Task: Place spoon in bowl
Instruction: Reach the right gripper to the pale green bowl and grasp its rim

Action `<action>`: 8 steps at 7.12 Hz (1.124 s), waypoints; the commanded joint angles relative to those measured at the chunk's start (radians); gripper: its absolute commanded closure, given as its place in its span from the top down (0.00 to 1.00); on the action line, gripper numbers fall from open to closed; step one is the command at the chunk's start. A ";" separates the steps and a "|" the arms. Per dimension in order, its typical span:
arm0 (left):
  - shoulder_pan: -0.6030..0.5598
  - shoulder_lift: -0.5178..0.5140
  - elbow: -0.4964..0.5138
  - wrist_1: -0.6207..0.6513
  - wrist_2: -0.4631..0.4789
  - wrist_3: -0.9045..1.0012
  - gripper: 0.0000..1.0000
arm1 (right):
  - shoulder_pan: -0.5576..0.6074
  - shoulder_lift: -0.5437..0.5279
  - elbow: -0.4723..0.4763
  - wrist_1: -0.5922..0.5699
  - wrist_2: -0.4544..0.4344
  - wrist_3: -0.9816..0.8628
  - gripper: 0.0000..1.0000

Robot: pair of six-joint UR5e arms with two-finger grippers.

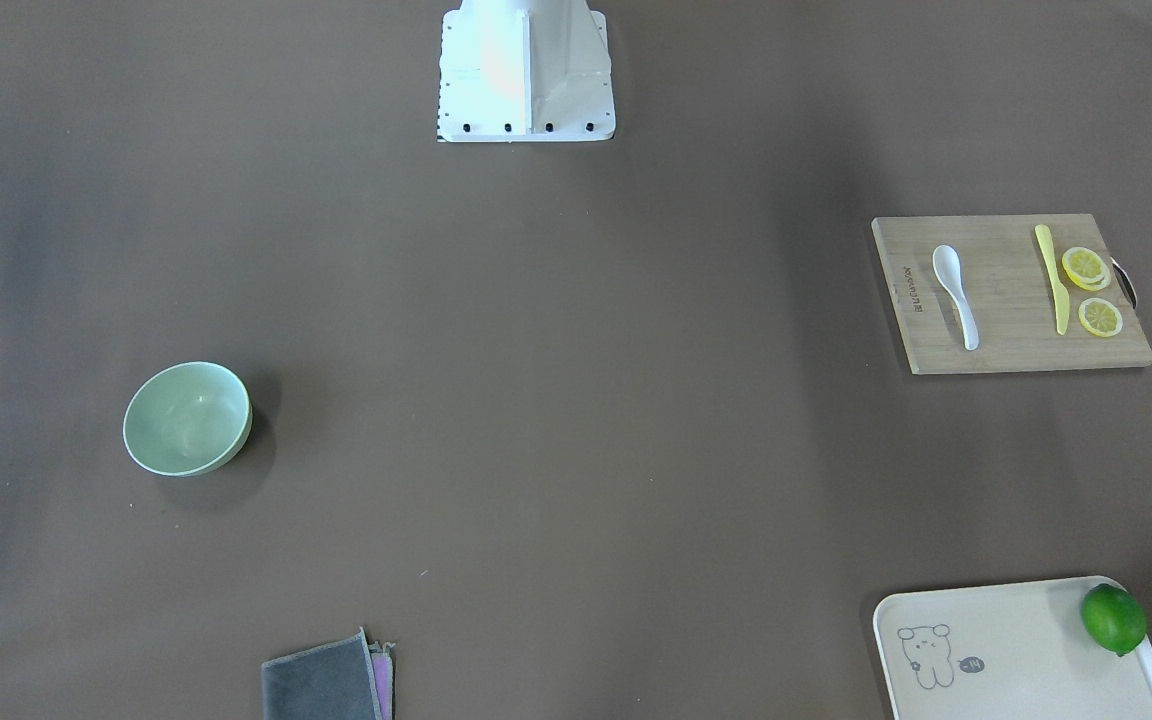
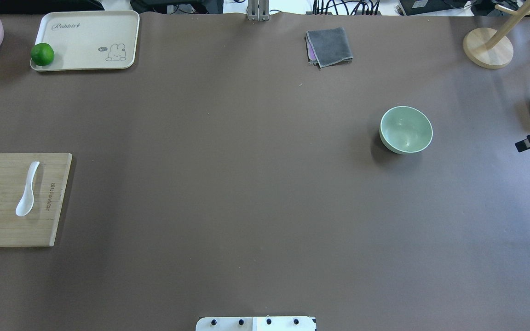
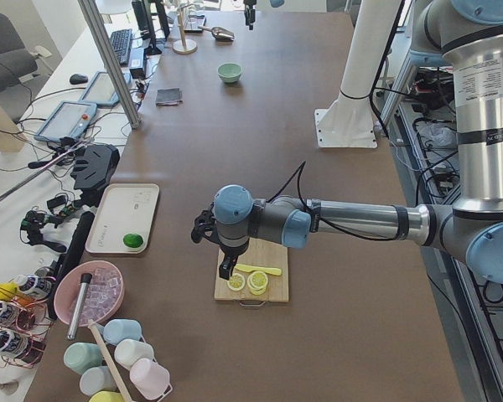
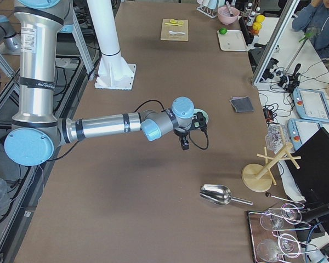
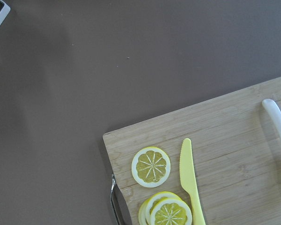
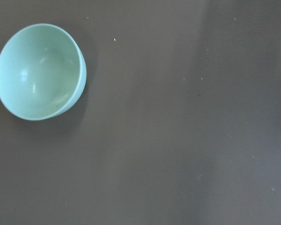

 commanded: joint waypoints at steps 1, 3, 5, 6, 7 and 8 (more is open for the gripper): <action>0.031 -0.008 0.001 -0.069 -0.011 -0.184 0.98 | -0.148 0.126 -0.038 0.007 -0.119 0.219 0.95; 0.106 -0.006 0.007 -0.184 -0.008 -0.327 0.98 | -0.207 0.205 -0.112 0.007 -0.159 0.284 0.92; 0.116 0.000 0.007 -0.195 -0.005 -0.335 0.98 | -0.217 0.291 -0.210 0.013 -0.159 0.331 0.91; 0.116 0.003 0.007 -0.195 -0.007 -0.334 0.98 | -0.228 0.314 -0.245 0.013 -0.161 0.335 0.86; 0.116 0.003 0.007 -0.195 -0.005 -0.334 0.98 | -0.230 0.332 -0.267 0.013 -0.161 0.335 0.82; 0.116 0.003 0.007 -0.197 -0.005 -0.334 0.98 | -0.230 0.336 -0.279 0.013 -0.161 0.335 0.77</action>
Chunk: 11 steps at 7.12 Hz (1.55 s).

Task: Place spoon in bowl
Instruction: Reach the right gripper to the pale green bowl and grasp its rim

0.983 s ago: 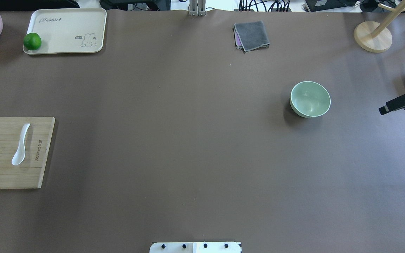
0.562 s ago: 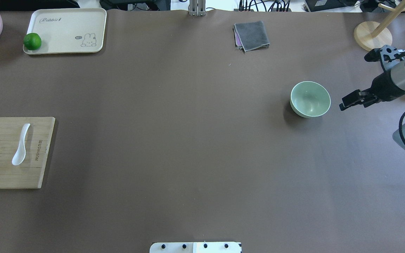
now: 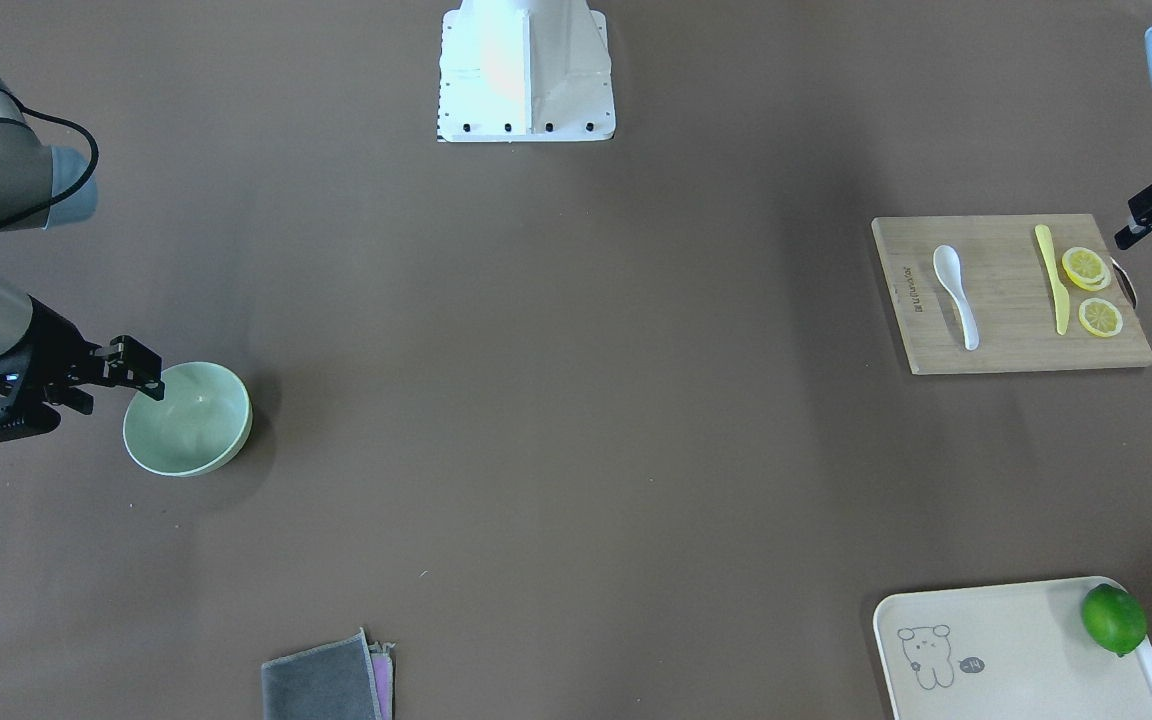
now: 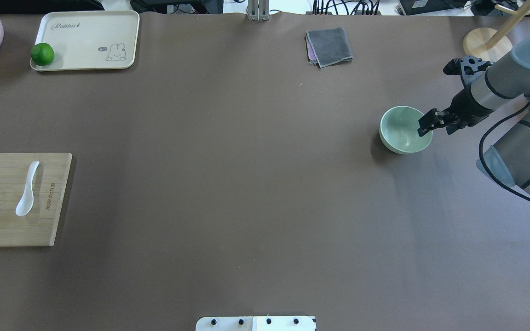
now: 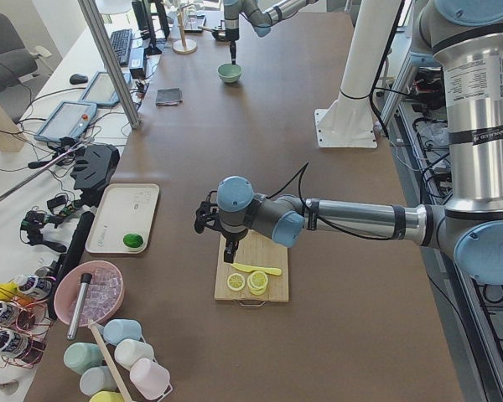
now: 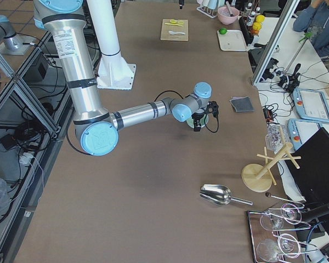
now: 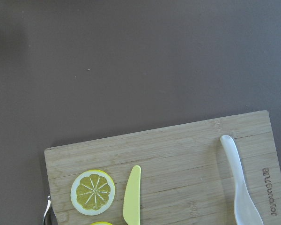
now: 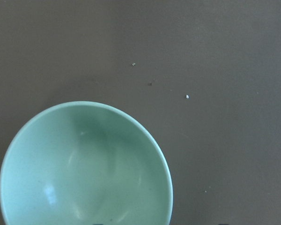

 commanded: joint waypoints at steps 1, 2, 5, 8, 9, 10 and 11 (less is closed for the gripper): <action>0.001 0.005 0.000 -0.017 0.002 0.000 0.98 | -0.002 0.017 -0.036 0.000 0.000 0.002 0.74; 0.001 0.020 0.000 -0.037 0.002 -0.002 0.98 | -0.004 0.036 -0.065 0.000 0.000 0.005 0.73; 0.005 0.016 0.005 -0.040 0.007 -0.095 0.98 | -0.013 0.051 -0.097 0.002 0.001 0.007 0.39; 0.097 -0.008 -0.005 -0.050 0.007 -0.291 0.97 | -0.014 0.065 -0.087 0.002 0.006 0.010 0.00; 0.117 -0.009 -0.003 -0.076 0.008 -0.328 0.97 | -0.014 0.085 -0.087 -0.001 0.012 0.011 0.00; 0.131 -0.009 -0.005 -0.089 0.010 -0.356 0.97 | -0.014 0.102 -0.084 0.002 0.033 0.069 0.00; 0.176 -0.010 -0.008 -0.093 0.025 -0.420 0.92 | -0.034 0.117 -0.037 -0.003 0.041 0.161 0.00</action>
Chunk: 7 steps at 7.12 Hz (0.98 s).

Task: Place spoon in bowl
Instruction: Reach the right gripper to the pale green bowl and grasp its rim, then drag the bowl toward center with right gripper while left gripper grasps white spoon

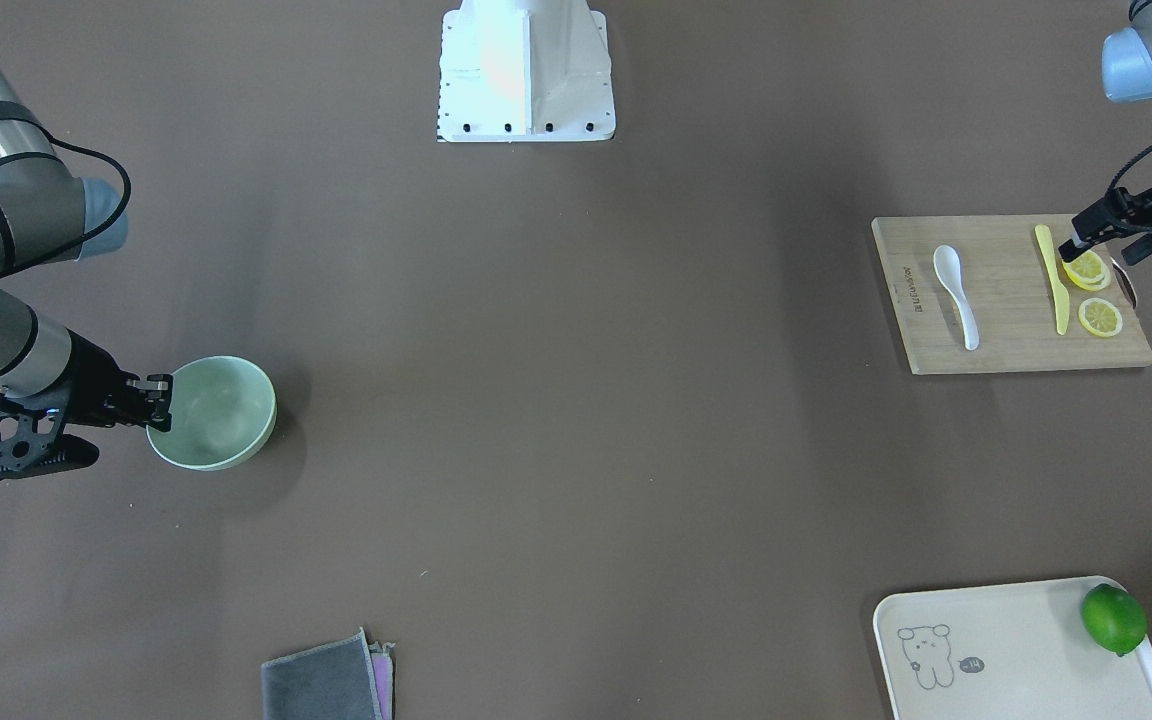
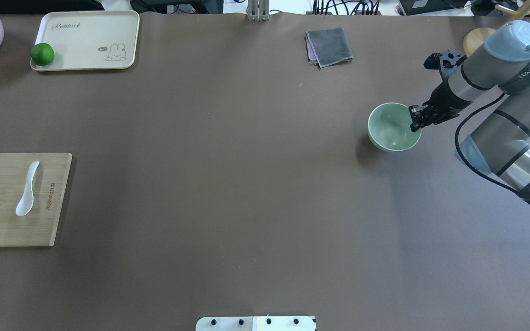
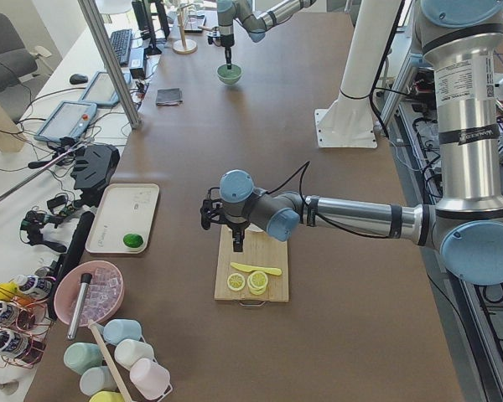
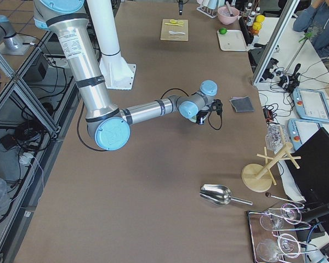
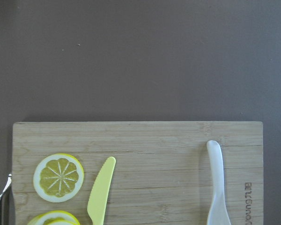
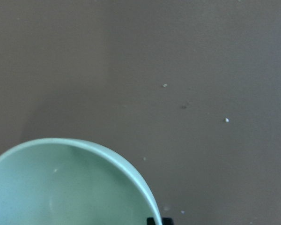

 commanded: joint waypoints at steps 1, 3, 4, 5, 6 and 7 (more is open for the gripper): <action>0.073 -0.003 -0.004 -0.030 0.052 -0.083 0.89 | -0.064 0.023 0.099 -0.003 0.011 0.195 0.00; 0.125 -0.043 0.006 -0.029 0.062 -0.135 0.86 | -0.202 0.058 0.193 -0.005 -0.052 0.408 0.00; 0.160 -0.049 0.015 -0.029 0.115 -0.143 0.86 | -0.283 0.084 0.204 -0.005 -0.115 0.464 0.00; 0.188 -0.055 0.034 -0.032 0.146 -0.144 0.85 | -0.357 0.112 0.204 -0.003 -0.174 0.524 0.00; 0.206 -0.065 0.042 -0.032 0.148 -0.143 0.84 | -0.401 0.123 0.207 -0.003 -0.221 0.549 0.00; 0.220 -0.081 0.054 -0.032 0.154 -0.143 0.84 | -0.429 0.138 0.207 -0.003 -0.232 0.572 0.00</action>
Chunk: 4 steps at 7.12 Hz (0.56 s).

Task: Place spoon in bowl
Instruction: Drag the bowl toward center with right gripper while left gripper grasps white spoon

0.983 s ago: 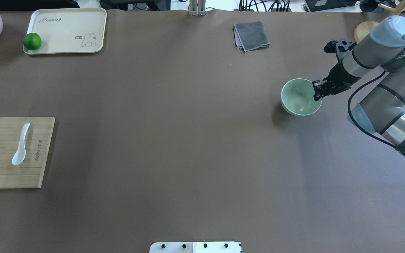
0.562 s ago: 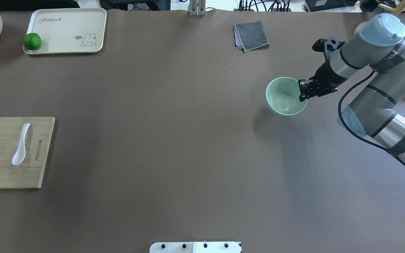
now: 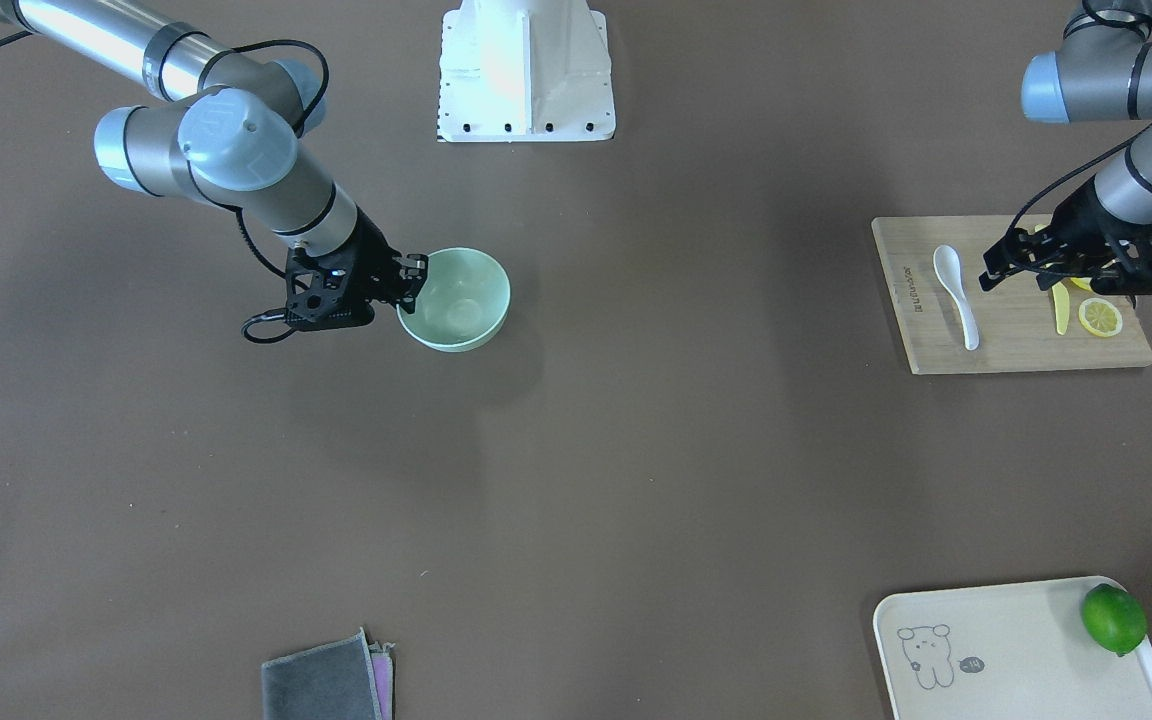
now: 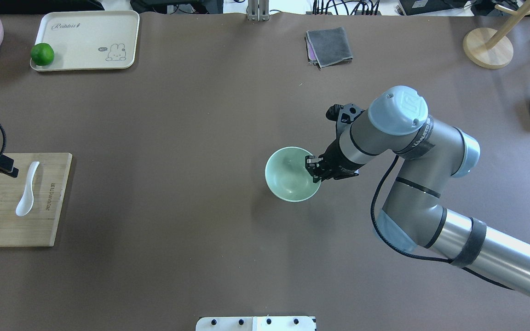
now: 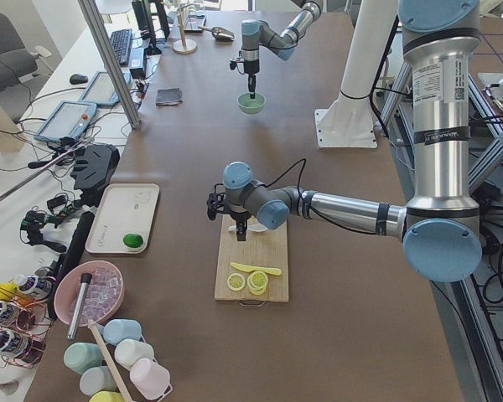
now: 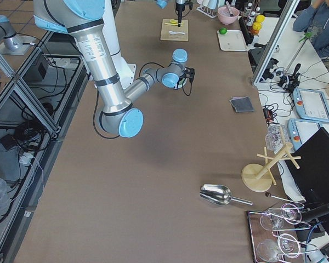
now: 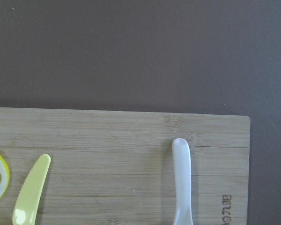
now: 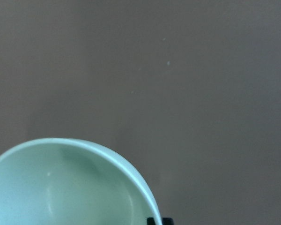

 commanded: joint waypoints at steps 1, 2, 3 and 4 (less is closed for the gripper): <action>0.035 -0.043 0.036 0.000 0.012 -0.022 0.84 | -0.079 0.023 0.002 0.000 -0.060 0.039 0.00; 0.053 -0.052 0.039 -0.002 0.020 -0.039 0.82 | -0.088 0.024 0.002 0.002 -0.067 0.039 0.00; 0.057 -0.061 0.045 0.000 0.026 -0.039 0.80 | -0.090 0.026 0.002 0.000 -0.067 0.039 0.00; 0.057 -0.086 0.071 0.000 0.026 -0.039 0.78 | -0.093 0.024 0.002 0.000 -0.067 0.039 0.00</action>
